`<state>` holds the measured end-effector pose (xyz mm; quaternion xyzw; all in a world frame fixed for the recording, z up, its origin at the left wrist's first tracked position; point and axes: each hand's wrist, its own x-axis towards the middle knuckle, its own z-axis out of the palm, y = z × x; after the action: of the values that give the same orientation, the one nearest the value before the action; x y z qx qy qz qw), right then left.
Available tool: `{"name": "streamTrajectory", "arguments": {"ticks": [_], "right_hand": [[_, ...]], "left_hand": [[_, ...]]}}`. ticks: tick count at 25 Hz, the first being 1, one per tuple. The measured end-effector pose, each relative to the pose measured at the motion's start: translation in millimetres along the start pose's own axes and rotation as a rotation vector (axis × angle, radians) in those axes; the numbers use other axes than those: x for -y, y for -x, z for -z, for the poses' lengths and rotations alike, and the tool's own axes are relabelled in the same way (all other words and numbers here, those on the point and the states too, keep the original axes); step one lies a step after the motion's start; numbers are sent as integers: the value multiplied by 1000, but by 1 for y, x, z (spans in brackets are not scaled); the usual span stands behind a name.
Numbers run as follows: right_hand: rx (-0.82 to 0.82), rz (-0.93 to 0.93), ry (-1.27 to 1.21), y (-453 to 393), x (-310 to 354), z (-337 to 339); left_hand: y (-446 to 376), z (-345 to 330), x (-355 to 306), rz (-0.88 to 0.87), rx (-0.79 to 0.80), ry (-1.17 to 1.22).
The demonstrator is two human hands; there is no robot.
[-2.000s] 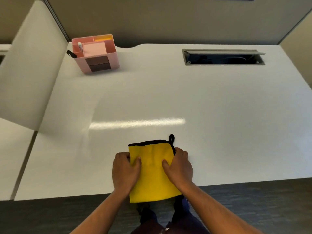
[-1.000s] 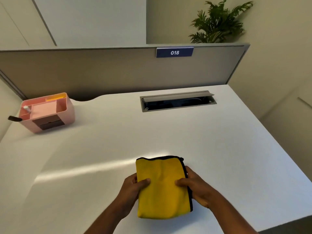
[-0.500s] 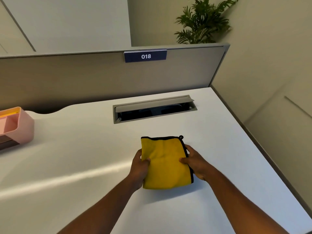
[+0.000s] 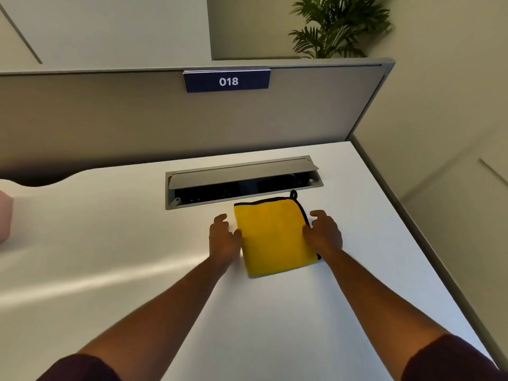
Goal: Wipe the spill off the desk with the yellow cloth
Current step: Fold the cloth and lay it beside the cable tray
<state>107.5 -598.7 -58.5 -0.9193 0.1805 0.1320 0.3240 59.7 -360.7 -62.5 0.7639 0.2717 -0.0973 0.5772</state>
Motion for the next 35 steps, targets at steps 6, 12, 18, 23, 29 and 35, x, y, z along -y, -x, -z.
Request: {"name": "streamTrajectory", "arguments": {"ticks": [6, 12, 18, 23, 29, 35], "right_hand": [[-107, 124, 210, 4, -8, -42], [-85, 151, 208, -16, 2, -37], [-113, 424, 380, -6, 20, -54], [-28, 613, 578, -1, -16, -77], [-17, 633, 620, -8, -20, -76], [112, 550, 694, 11, -1, -59]], "left_hand": [[-5, -17, 17, -190, 117, -181], [-31, -11, -6, -173, 99, -256], [-15, -22, 2, -549, 148, -755], [-14, -23, 35, -570, 252, -1068], [-15, -20, 37, -554, 249, -1145], [5, 5, 25, -528, 304, -1170]]}}
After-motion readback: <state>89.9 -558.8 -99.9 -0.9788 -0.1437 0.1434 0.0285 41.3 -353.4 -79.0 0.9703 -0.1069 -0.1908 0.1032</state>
